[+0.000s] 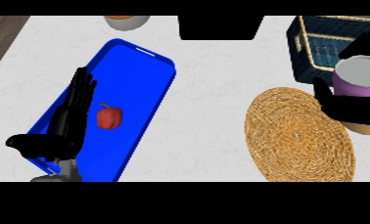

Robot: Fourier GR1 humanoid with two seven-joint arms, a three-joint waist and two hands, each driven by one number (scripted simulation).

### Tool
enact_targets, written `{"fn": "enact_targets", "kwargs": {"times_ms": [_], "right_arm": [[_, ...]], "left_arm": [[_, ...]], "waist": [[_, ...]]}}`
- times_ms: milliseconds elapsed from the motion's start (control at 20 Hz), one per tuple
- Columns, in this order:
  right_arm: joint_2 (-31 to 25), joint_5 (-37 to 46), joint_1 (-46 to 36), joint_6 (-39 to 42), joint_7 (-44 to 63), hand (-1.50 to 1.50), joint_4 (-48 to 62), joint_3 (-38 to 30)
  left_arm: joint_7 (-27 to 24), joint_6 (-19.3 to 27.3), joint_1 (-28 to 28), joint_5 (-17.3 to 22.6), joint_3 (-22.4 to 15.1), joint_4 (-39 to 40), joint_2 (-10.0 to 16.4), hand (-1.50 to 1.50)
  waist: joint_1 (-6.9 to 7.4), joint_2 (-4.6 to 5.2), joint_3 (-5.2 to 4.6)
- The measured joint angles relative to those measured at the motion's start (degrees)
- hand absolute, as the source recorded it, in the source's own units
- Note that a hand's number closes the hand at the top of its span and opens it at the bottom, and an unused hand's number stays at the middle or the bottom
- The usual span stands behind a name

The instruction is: Pick the can from the placemat and place it in the basket

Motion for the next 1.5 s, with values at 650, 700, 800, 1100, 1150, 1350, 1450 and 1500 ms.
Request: {"fn": "enact_targets", "kwargs": {"times_ms": [650,700,800,1100,1150,1350,1450,1500], "right_arm": [[-11.48,-3.17,-1.38,-7.15,-15.24,1.5,20.2,-11.89],[-12.22,-2.92,-1.33,-8.01,-16.67,1.5,22.06,-12.12],[-13.68,-2.43,-0.27,-9.79,-20.44,1.5,25.55,-12.79],[-18.11,-1.57,-1.2,-12.43,-27.02,1.5,36.21,-13.3],[-18.5,-1.07,-1.3,-12.93,-27.85,1.5,37.61,-12.86],[-20.06,0.38,-2.68,-15.39,-31.51,1.5,44.63,-11.89],[-20.86,-0.06,-3.21,-16.21,-33.37,1.5,47.59,-12.23],[-20.62,0.02,-3.06,-17.36,-34.53,1.5,49.38,-12.29]], "left_arm": [[2.05,0.53,0.3,-1.13,-1.07,-2.13,-1.07,0.0],[1.91,0.5,0.55,-1.13,-1.05,-2.14,-1.13,0.0],[1.19,0.86,0.6,-1.58,-1.21,-1.76,-1.53,0.0],[0.44,0.19,0.46,-1.44,-0.9,-1.0,-1.5,0.0],[-0.21,0.21,0.65,-1.43,-0.9,-0.49,-1.77,0.0],[0.13,-0.29,-0.01,-1.19,-0.36,-0.21,-1.34,0.0],[0.13,-0.74,0.23,-0.8,0.08,-0.39,-1.06,0.0],[-0.74,-0.75,0.61,-1.12,-0.4,-0.12,-1.44,0.0]], "waist": [[0.26,0.07,0.02],[0.28,0.07,0.01],[0.29,0.1,0.01],[0.37,0.12,0.01],[0.37,0.11,0.02],[0.45,0.14,0.02],[0.43,0.13,0.02],[0.45,0.12,0.0]]}}
